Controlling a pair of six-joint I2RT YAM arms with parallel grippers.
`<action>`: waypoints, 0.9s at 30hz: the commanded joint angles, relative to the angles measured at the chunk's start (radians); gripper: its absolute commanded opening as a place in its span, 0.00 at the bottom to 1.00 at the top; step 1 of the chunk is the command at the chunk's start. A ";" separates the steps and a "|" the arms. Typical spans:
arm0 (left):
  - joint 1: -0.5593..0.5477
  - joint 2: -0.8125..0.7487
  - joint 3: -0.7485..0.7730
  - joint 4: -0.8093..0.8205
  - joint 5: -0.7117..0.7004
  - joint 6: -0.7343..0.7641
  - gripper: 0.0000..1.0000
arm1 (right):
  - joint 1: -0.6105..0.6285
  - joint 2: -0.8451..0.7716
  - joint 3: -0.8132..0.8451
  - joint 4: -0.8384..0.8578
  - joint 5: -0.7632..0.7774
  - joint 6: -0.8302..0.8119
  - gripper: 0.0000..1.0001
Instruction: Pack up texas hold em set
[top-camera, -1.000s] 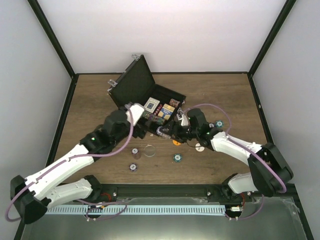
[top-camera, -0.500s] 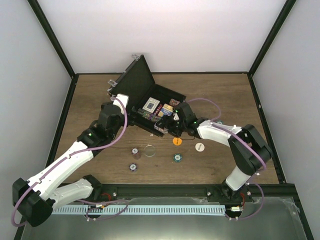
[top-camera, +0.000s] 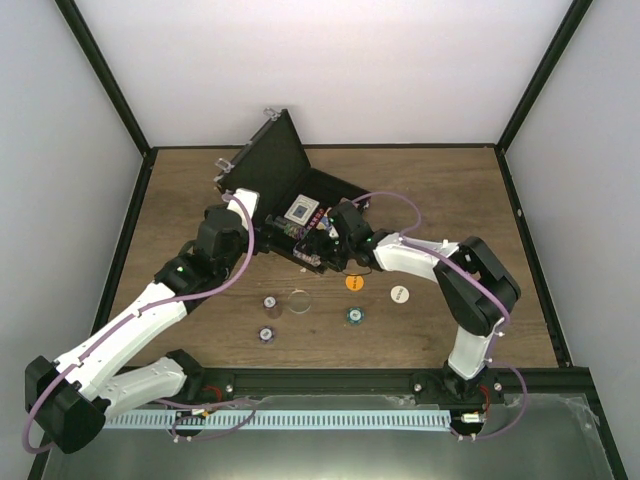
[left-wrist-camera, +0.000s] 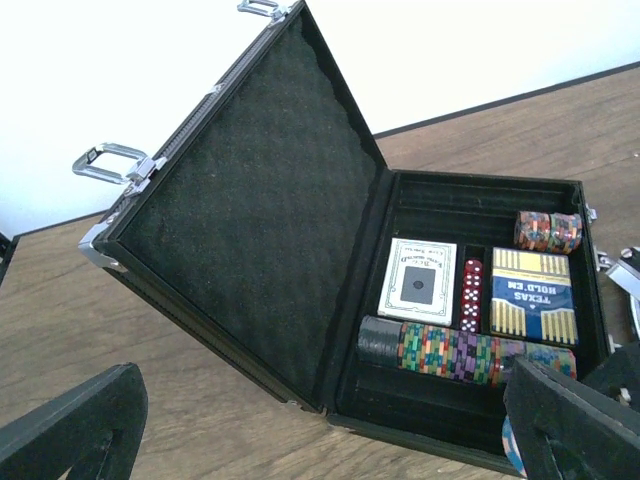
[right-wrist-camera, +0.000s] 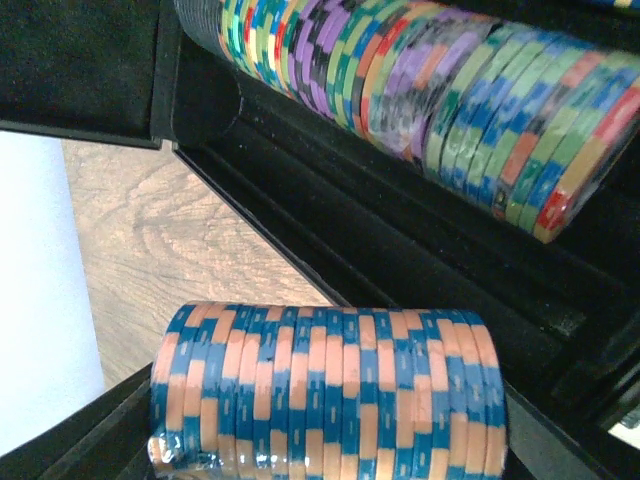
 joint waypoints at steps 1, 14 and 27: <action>0.002 -0.007 0.012 -0.002 0.023 -0.013 1.00 | 0.004 0.002 0.082 0.007 0.052 0.015 0.61; 0.003 0.002 0.013 -0.005 0.040 -0.013 1.00 | 0.005 0.027 0.082 0.000 0.083 0.033 0.73; 0.003 0.005 0.001 0.008 0.026 -0.008 1.00 | 0.005 -0.090 0.072 -0.025 0.190 -0.074 0.96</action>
